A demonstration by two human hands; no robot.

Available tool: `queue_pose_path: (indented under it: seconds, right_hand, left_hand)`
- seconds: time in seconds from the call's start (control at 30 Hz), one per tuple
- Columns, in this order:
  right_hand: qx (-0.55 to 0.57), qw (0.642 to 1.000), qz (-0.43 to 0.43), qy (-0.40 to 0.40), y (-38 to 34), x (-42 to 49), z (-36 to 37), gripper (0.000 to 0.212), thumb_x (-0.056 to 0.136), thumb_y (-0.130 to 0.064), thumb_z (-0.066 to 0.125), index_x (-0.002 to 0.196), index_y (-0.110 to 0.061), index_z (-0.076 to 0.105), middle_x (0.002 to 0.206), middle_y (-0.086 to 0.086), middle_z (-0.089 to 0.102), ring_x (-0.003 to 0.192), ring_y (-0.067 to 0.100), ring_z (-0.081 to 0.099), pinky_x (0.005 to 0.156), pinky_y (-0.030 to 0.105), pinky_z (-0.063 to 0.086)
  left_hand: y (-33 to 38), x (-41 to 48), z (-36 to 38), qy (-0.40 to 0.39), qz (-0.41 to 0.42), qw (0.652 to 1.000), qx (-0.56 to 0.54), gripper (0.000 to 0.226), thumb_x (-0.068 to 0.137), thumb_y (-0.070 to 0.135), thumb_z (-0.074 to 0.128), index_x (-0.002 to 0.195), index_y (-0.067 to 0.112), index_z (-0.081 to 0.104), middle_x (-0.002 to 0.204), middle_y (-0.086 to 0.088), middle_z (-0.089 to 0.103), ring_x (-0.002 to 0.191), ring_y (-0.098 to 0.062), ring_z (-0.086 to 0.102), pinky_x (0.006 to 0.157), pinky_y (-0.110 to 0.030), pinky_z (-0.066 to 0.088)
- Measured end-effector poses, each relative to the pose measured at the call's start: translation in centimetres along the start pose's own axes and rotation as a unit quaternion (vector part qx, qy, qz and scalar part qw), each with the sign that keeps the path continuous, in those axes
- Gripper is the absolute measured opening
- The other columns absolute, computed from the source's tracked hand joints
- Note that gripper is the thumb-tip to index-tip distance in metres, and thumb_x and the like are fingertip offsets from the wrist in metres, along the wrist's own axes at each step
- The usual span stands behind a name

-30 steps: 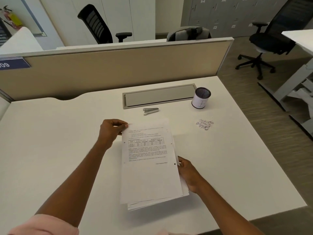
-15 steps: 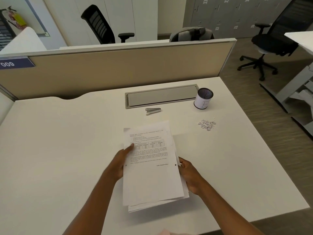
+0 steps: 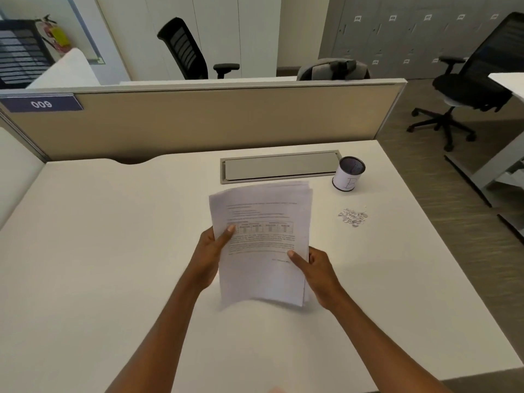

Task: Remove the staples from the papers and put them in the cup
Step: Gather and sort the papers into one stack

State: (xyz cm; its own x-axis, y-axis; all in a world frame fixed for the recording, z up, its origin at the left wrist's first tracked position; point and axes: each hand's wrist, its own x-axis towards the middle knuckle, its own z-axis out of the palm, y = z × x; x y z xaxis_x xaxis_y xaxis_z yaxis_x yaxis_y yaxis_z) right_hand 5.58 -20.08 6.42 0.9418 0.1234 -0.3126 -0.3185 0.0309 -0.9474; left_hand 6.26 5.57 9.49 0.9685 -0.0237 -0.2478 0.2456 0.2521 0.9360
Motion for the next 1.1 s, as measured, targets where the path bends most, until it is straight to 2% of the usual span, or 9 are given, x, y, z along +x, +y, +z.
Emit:
queue_pose_path:
  seconds: [0.07, 0.17, 0.33, 0.5, 0.67, 0.8, 0.93, 1.03, 1.1]
  right_hand:
    - [0.003, 0.999, -0.03, 0.021, -0.5, 0.2, 0.2, 0.028, 0.099, -0.02, 0.069, 0.127, -0.017, 0.072, 0.122, -0.002, 0.078, 0.114, 0.016, 0.073, 0.1, 0.033, 0.057]
    - [-0.003, 0.998, -0.047, 0.031, -0.7, 0.2, 0.5, 0.028, 0.098, -0.018, 0.069, 0.126, -0.023, 0.07, 0.122, -0.005, 0.077, 0.113, 0.013, 0.072, 0.098, 0.027, 0.058]
    - [-0.014, 0.999, -0.043, 0.013, 0.5, -0.4, 0.7, 0.035, 0.092, -0.014, 0.077, 0.124, -0.026, 0.071, 0.119, -0.004, 0.078, 0.112, 0.016, 0.072, 0.095, 0.032, 0.061]
    - [-0.008, 1.0, -0.019, 0.02, 2.0, -1.0, 1.4, 0.039, 0.087, -0.009, 0.083, 0.116, -0.033, 0.071, 0.11, -0.007, 0.079, 0.107, 0.012, 0.072, 0.086, 0.024, 0.062]
    - [-0.002, 1.0, -0.01, 0.02, 2.4, -0.9, 1.1, 0.04, 0.086, -0.009, 0.083, 0.119, -0.028, 0.072, 0.109, -0.007, 0.08, 0.103, 0.009, 0.073, 0.085, 0.024, 0.062]
    - [-0.017, 1.0, 0.008, 0.009, 2.6, -0.5, 0.6, 0.031, 0.087, -0.014, 0.083, 0.117, -0.02, 0.076, 0.11, -0.003, 0.082, 0.105, 0.017, 0.076, 0.086, 0.025, 0.061]
    - [0.037, 0.999, 0.025, 0.004, 2.0, -0.2, -0.5, 0.024, 0.091, -0.011, 0.077, 0.115, -0.01, 0.077, 0.111, 0.009, 0.081, 0.104, 0.029, 0.077, 0.088, 0.038, 0.062]
    - [0.119, 0.992, 0.035, -0.021, 1.6, -0.3, -0.4, 0.023, 0.084, -0.014, 0.081, 0.105, -0.007, 0.076, 0.103, 0.018, 0.076, 0.093, 0.031, 0.075, 0.087, 0.042, 0.063]
    - [0.162, 0.984, 0.041, -0.055, 1.6, -0.4, 0.4, 0.028, 0.081, -0.016, 0.082, 0.105, -0.005, 0.074, 0.099, 0.02, 0.07, 0.095, 0.033, 0.072, 0.094, 0.047, 0.061]
  left_hand:
    - [1.2, -0.3, 0.6, -0.004, 0.036, 0.999, 0.004, 0.029, 0.103, 0.02, 0.063, 0.127, 0.008, 0.074, 0.128, -0.017, 0.077, 0.116, -0.036, 0.075, 0.098, -0.049, 0.063]
    - [1.7, -0.8, 0.9, -0.009, 0.063, 0.998, 0.016, 0.025, 0.095, 0.019, 0.072, 0.118, 0.016, 0.08, 0.123, -0.016, 0.079, 0.11, -0.035, 0.076, 0.095, -0.048, 0.064]
    - [-0.6, -1.7, 0.7, -0.008, 0.042, 0.998, 0.038, 0.024, 0.098, 0.006, 0.072, 0.114, 0.02, 0.082, 0.118, -0.011, 0.081, 0.109, -0.032, 0.077, 0.087, -0.034, 0.064]
    - [-3.2, -2.5, 0.6, -0.001, 0.036, 0.998, 0.05, 0.044, 0.094, 0.0, 0.076, 0.115, 0.039, 0.08, 0.123, -0.008, 0.08, 0.117, -0.029, 0.074, 0.1, -0.046, 0.061]
    - [-4.6, -2.5, 0.0, 0.014, 0.022, 0.997, 0.066, 0.036, 0.095, 0.006, 0.078, 0.115, 0.036, 0.081, 0.123, -0.005, 0.08, 0.116, -0.027, 0.075, 0.101, -0.044, 0.061]
    - [-5.2, -1.8, -0.3, 0.047, 0.007, 0.995, 0.083, 0.022, 0.095, 0.014, 0.08, 0.115, 0.024, 0.081, 0.115, -0.003, 0.083, 0.115, -0.03, 0.076, 0.09, -0.032, 0.063]
    - [-4.9, -0.6, -0.7, 0.129, -0.002, 0.992, -0.003, 0.025, 0.093, 0.015, 0.081, 0.118, 0.015, 0.078, 0.114, -0.006, 0.084, 0.112, -0.035, 0.077, 0.086, -0.039, 0.064]
    - [-4.7, -0.2, -0.2, 0.17, 0.005, 0.978, -0.124, 0.028, 0.095, 0.012, 0.077, 0.122, 0.019, 0.075, 0.123, -0.005, 0.081, 0.116, -0.032, 0.075, 0.096, -0.049, 0.061]
    - [-4.9, -0.1, 0.7, 0.173, 0.007, 0.963, -0.204, 0.032, 0.098, 0.01, 0.072, 0.127, 0.023, 0.072, 0.131, -0.007, 0.078, 0.121, -0.035, 0.071, 0.102, -0.056, 0.058]
